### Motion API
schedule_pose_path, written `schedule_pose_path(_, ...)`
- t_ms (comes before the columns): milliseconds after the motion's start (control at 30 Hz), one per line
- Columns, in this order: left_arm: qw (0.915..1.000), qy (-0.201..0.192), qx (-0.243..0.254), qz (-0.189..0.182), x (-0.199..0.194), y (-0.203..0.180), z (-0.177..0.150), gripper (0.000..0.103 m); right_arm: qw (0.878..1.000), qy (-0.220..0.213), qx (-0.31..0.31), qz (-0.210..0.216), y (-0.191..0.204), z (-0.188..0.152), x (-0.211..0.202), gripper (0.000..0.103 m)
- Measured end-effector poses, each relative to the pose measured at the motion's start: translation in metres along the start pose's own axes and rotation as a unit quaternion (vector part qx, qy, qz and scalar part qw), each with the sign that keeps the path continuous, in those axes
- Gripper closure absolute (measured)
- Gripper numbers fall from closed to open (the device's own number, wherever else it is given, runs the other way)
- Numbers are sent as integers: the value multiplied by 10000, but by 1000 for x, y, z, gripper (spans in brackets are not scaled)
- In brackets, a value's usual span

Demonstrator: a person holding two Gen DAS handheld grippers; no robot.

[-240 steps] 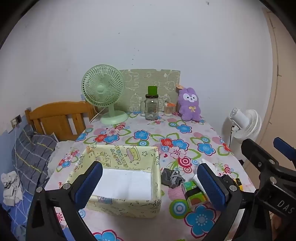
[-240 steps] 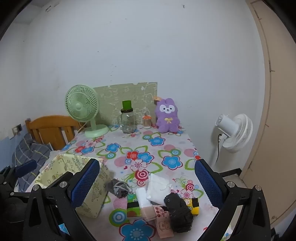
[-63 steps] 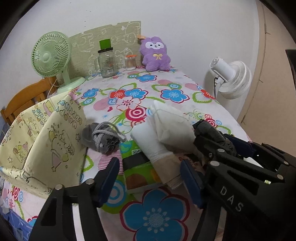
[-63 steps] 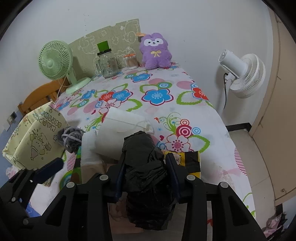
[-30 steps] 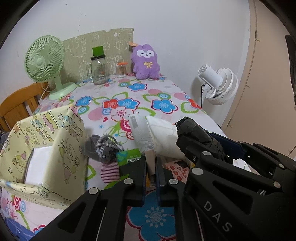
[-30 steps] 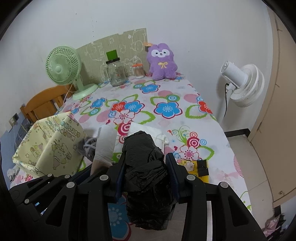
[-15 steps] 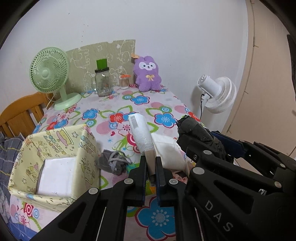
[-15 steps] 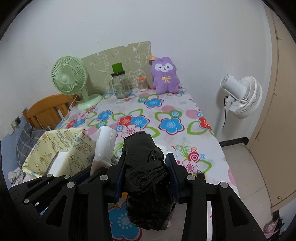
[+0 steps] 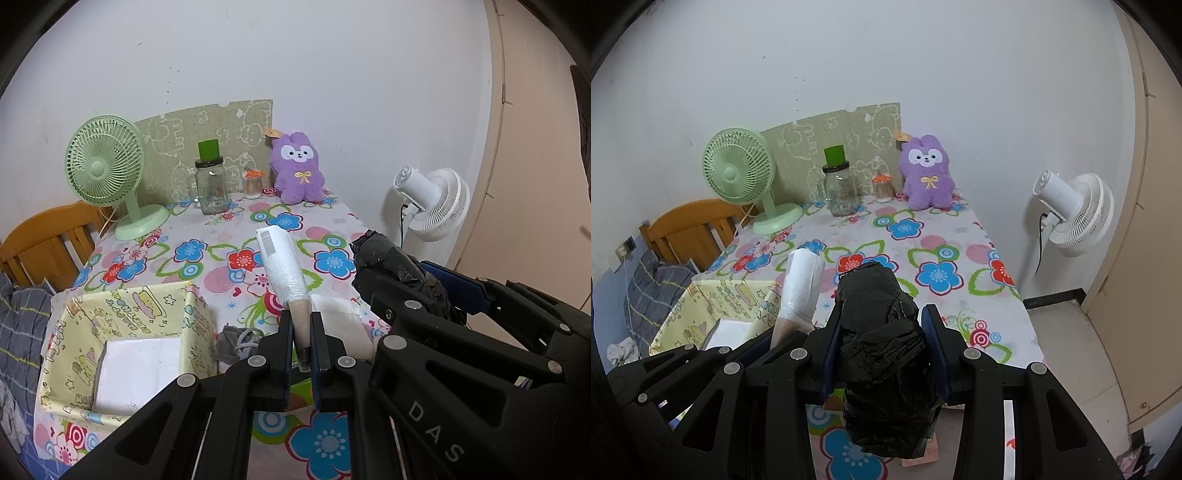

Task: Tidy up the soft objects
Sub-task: 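Lift and carry both held items over the paper storage box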

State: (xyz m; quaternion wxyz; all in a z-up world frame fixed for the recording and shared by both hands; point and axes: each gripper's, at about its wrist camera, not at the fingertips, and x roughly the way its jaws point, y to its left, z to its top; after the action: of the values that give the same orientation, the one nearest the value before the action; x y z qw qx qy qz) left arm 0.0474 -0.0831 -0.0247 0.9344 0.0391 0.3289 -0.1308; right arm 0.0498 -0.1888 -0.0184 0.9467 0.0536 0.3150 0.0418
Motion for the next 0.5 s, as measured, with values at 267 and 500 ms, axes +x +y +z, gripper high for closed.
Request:
schedule_pose_path(267, 9999, -42, 33, 97, -4, 15, 7, 98, 10000, -23, -80, 24, 16, 9, 3, 58)
schedule_pose_path(500, 9999, 2, -21, 150, -3, 35, 11, 98, 9998, 6, -164, 103, 33, 17, 10, 58)
